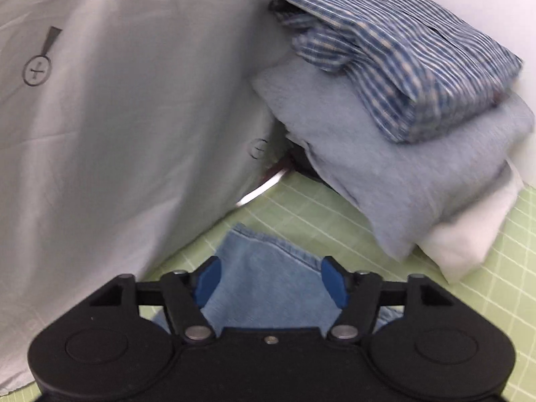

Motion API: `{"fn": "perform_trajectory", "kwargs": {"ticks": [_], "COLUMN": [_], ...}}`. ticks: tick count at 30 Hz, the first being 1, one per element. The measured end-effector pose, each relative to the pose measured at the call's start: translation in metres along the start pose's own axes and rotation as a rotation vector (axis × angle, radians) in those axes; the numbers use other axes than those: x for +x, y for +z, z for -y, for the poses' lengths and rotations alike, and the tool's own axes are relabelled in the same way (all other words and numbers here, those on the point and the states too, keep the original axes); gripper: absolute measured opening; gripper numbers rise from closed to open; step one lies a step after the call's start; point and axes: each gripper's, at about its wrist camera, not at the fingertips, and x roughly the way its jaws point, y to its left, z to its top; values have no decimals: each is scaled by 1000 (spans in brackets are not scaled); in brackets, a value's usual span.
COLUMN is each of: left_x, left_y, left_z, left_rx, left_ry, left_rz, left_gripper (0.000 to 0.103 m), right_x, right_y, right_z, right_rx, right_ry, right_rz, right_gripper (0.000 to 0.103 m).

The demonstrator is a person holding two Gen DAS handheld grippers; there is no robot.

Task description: Fold clothes

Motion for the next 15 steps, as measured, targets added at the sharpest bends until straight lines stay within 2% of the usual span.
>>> {"fn": "perform_trajectory", "kwargs": {"ticks": [3,8,9,11,13,14,15], "left_x": [-10,-30,-34,-40,-44,-47,-49], "left_y": [-24,-76,-85,-102,-116,-122,-128], "left_z": [5,16,17,18,17,17,16], "left_rx": [79,282,305,334,337,338,340], "left_ry": [-6,-32,-46,-68,-79,-81,-84], "left_rz": [-56,-140,-156,-192,-231,-243,-256], "left_gripper": [90,90,90,90,90,90,90], "right_x": [0,3,4,7,9,10,9], "right_y": [-29,-61,-65,-70,-75,-78,-80], "right_z": [34,64,66,66,62,60,60], "right_rx": [22,41,32,2,-59,-89,-119], "right_ry": [-92,-158,-154,-137,-142,-145,-142], "right_rz": [-67,-128,-133,-147,-155,-159,-150], "right_gripper": [72,72,70,57,36,32,21]}}
